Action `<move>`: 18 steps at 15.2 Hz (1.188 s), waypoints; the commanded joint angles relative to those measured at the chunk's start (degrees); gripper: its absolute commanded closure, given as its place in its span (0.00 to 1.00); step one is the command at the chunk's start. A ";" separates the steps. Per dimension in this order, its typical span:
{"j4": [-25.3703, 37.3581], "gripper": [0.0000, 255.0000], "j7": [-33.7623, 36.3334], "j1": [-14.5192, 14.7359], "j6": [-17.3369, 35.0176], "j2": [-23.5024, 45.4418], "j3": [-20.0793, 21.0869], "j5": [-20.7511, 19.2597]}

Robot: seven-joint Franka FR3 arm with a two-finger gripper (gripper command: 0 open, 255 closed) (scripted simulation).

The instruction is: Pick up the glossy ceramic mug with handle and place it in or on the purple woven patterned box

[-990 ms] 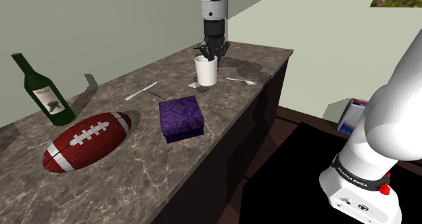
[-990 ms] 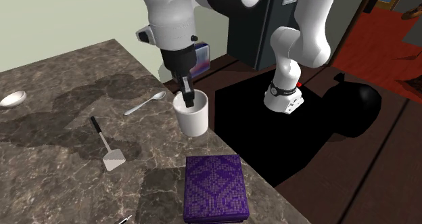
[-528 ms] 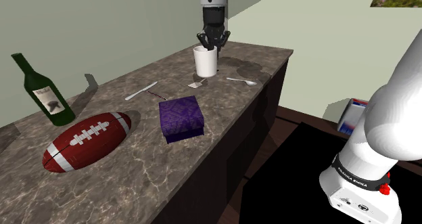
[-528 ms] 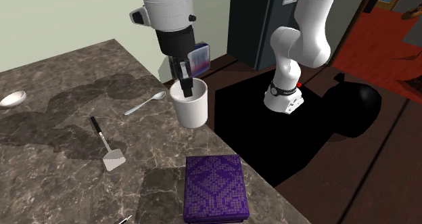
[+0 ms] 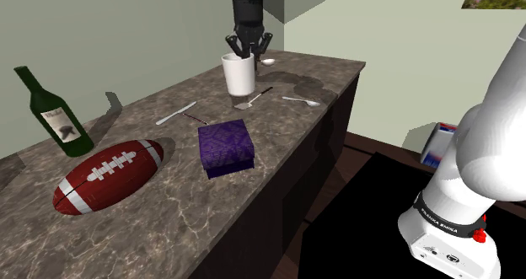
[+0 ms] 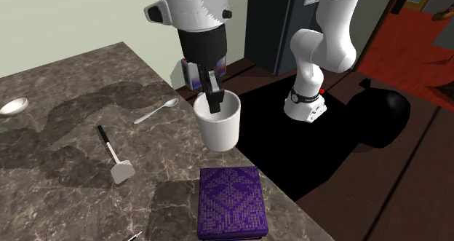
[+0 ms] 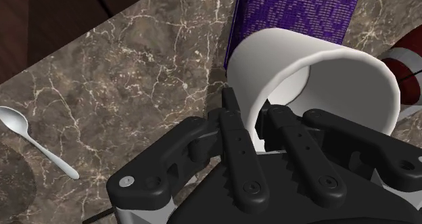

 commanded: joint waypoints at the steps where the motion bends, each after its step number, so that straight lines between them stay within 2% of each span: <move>1: 1.61 1.00 2.65 1.29 -0.43 0.98 1.24 -0.09; 5: 6.60 1.00 8.13 4.13 -1.88 4.12 3.73 -0.64; 18: -4.37 1.00 7.31 4.11 8.33 3.37 3.70 -0.40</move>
